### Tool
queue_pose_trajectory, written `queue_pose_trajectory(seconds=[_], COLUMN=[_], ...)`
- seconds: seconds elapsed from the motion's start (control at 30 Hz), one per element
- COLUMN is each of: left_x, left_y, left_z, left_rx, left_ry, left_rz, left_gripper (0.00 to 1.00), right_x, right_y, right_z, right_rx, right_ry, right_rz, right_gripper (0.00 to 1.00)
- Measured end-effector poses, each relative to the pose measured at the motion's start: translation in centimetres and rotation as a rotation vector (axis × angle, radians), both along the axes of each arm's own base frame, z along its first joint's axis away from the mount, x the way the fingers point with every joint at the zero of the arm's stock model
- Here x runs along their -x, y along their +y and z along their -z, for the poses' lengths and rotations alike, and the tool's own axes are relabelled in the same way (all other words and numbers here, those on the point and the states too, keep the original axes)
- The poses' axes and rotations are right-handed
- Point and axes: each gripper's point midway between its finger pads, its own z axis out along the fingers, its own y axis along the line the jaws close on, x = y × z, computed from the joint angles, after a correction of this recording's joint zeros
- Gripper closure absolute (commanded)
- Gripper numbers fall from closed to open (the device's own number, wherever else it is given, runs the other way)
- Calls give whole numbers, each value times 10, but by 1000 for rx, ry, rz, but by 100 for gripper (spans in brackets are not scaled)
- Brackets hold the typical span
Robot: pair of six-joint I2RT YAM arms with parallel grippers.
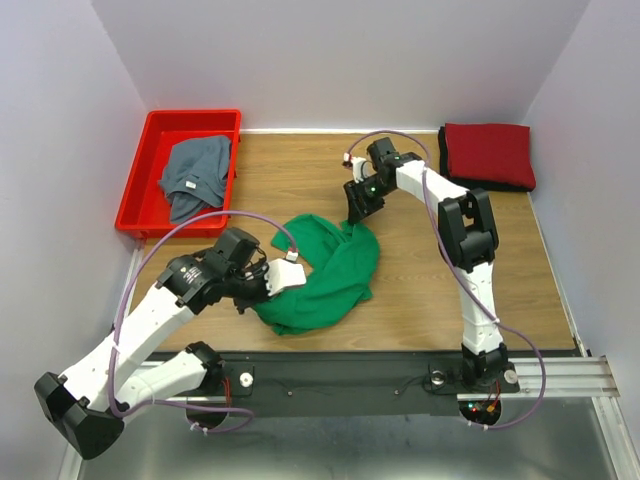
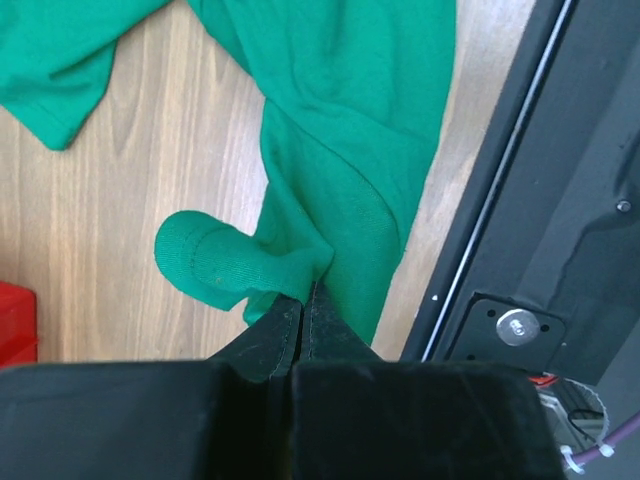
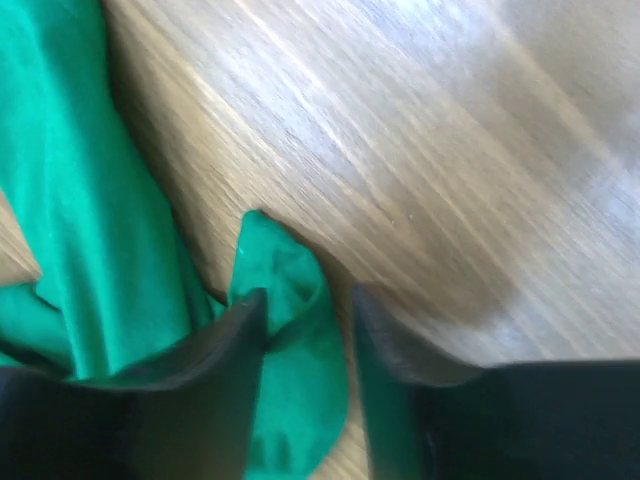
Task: Fold and stack the t-shirts
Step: Flatten the tshirt out
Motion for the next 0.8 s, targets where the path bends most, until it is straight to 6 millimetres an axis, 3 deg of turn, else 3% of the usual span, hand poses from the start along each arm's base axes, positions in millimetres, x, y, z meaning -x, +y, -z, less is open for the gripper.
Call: queue_pose_trajectory(seconds=[0.07, 0.2, 0.33, 0.43, 0.53, 0.6, 0.7, 0.8], left_x=[-5, -20, -56, -106, -147, -187, -233, -256], left_y=[0, -3, 4, 11, 11, 10, 13, 27], left_z=[0, 2, -4, -27, -50, -80, -118, -146], left_rx=[-2, -2, 22, 74, 123, 181, 268, 331], left_ry=[-10, -9, 14, -23, -71, -132, -219, -289], left_rz=[-15, -58, -177, -279, -314, -333, -343, -351], left_gripper=[100, 100, 100, 100, 100, 100, 100, 100], right_x=[1, 5, -4, -29, -51, -58, -51, -36], right_y=[-5, -13, -34, -82, -151, -209, -248, -267], right_z=[5, 11, -7, -47, -96, -142, -186, -230], right_rx=[13, 31, 29, 1, -25, -39, -56, -85], right_ry=[6, 26, 2, -67, -164, -257, -340, -430], right_rz=[5, 17, 69, 193, 355, 489, 583, 628], right_gripper=[99, 99, 100, 99, 99, 99, 99, 99])
